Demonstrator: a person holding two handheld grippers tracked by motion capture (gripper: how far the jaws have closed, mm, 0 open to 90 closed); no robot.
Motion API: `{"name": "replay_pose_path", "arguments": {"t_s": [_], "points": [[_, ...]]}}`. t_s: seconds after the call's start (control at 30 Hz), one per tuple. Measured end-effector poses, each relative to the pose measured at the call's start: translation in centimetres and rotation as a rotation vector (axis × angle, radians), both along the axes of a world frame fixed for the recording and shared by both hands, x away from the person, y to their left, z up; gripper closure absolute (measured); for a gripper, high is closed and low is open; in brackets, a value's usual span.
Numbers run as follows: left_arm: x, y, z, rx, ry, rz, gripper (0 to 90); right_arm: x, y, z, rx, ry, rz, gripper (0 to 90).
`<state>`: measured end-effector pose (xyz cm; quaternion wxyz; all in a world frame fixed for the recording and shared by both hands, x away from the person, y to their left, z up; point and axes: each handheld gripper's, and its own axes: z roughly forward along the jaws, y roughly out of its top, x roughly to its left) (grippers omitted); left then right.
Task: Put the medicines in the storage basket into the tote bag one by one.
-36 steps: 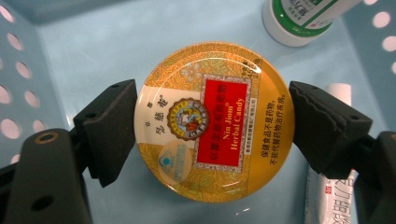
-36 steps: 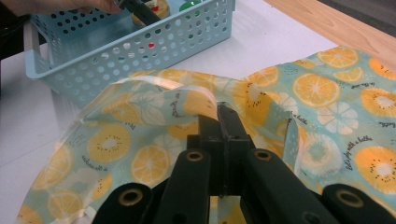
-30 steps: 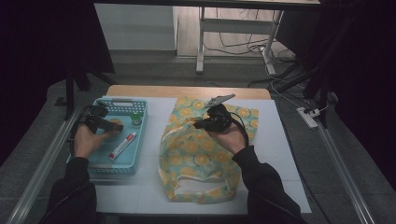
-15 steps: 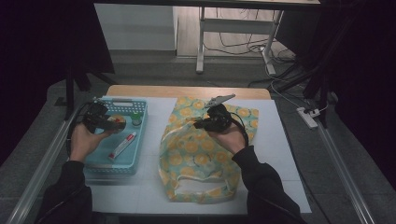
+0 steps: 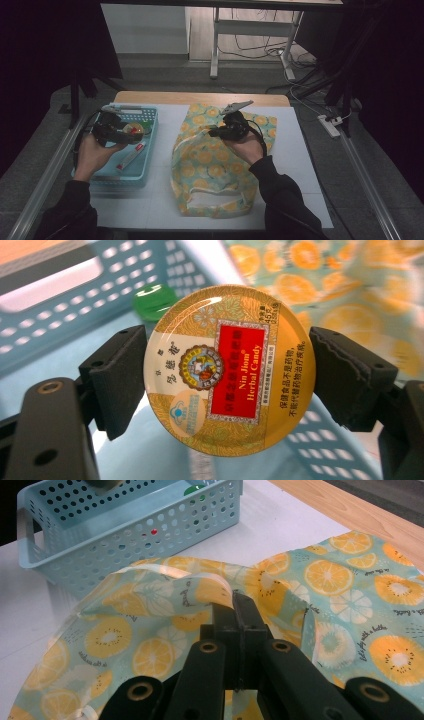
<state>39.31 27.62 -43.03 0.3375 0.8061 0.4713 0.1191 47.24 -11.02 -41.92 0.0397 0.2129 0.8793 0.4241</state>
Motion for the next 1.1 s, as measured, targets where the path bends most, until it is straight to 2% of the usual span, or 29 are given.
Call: {"name": "replay_pose_path", "arguments": {"t_s": [0.37,0.6,0.9,1.1], "points": [[-2.5,-3.5,1.0,-0.007,-0.017,-0.112,20.4,0.1,0.1,-0.3,-0.004,0.0,-0.003,90.0],[-3.7,-5.9,1.1,-0.035,-0.027,-0.174,20.4,0.2,0.1,-0.4,-0.005,-0.002,-0.005,90.0],[-4.3,-9.9,0.9,-0.028,-0.023,-0.26,20.4,0.2,0.1,-0.6,-0.012,-0.004,-0.003,90.0],[-4.1,-12.4,0.7,-0.018,-0.021,-0.32,20.4,0.3,0.1,-0.6,-0.012,-0.006,-0.008,90.0]]}}
